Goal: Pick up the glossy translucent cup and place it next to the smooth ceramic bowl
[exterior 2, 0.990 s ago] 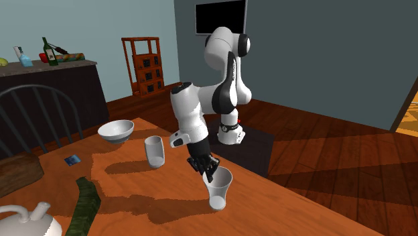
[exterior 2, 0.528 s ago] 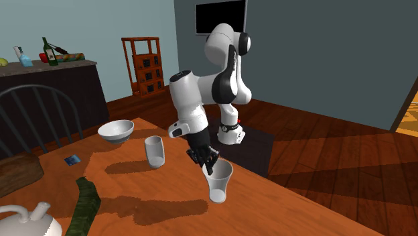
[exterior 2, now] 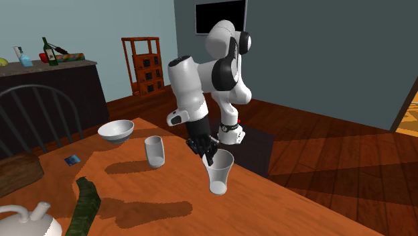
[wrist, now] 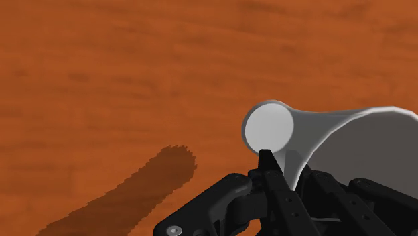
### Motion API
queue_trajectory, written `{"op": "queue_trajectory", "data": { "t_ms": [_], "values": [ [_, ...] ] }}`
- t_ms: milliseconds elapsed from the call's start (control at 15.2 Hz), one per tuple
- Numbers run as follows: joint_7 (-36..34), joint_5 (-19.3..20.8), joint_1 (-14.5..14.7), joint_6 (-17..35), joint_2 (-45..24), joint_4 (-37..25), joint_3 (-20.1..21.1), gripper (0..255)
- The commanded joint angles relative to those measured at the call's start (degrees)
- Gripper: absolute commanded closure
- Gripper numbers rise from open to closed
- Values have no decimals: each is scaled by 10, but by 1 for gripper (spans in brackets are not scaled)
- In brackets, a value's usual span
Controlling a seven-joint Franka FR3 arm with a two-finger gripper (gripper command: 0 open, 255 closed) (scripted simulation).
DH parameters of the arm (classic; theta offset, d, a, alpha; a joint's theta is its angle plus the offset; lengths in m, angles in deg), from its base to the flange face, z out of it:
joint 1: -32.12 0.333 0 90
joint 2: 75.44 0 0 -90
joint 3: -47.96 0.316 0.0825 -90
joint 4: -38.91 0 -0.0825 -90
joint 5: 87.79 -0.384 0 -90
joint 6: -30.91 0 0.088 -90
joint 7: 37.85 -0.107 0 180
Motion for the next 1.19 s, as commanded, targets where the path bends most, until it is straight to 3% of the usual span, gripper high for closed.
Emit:
{"op": "queue_trajectory", "data": {
  "t_ms": [0,1122],
  "values": [
    [-4,2,0,-14,4,-10,0,255],
    [-35,12,-3,-136,20,-119,-3,255]
  ]
}}
